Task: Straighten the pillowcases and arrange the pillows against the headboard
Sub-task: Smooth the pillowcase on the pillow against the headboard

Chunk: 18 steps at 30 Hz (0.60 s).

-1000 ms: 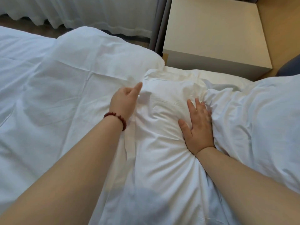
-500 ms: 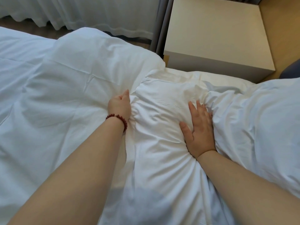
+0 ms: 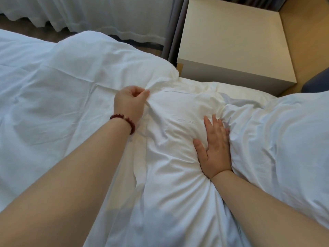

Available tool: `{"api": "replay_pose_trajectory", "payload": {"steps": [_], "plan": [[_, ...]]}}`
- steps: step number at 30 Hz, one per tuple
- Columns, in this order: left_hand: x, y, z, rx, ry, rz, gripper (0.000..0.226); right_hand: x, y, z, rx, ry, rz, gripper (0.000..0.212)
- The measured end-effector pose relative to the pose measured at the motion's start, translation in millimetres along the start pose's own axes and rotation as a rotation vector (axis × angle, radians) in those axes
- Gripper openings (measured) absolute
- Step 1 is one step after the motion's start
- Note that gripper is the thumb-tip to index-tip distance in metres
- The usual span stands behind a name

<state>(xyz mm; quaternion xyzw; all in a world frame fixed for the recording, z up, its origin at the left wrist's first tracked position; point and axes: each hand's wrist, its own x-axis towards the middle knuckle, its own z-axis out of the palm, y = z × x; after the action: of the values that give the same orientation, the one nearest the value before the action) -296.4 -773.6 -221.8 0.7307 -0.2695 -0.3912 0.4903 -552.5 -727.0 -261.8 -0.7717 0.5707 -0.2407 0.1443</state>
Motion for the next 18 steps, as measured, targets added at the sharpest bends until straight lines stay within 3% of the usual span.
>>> {"api": "replay_pose_trajectory", "payload": {"steps": [2,3,5,7,9,12,18], "plan": [[-10.7,1.8,4.4,0.002,0.017,0.078,0.005,-0.1,0.0,0.6,-0.010,0.001,0.003,0.066],[-7.4,1.5,6.4,0.013,0.015,0.026,0.007,-0.1,0.0,1.2,-0.015,0.000,0.001,0.066],[5.3,8.0,1.6,-0.038,-0.088,-0.182,0.020,-0.5,0.5,1.2,-0.021,-0.002,0.000,0.066],[15.7,24.8,-7.7,-0.288,-0.259,-0.507,0.038,-0.2,1.4,2.1,-0.030,-0.002,0.001,0.066],[24.4,23.2,-11.1,-0.301,-0.349,-0.638,0.041,-0.7,1.5,3.4,-0.034,0.002,0.001,0.066],[28.6,14.3,-9.0,-0.178,-0.418,-0.657,0.041,-0.3,1.3,3.5,-0.042,-0.003,0.005,0.066],[37.1,13.6,-0.1,-0.307,-0.388,-0.671,0.017,0.0,1.6,4.7,-0.052,0.005,0.002,0.066]]}}
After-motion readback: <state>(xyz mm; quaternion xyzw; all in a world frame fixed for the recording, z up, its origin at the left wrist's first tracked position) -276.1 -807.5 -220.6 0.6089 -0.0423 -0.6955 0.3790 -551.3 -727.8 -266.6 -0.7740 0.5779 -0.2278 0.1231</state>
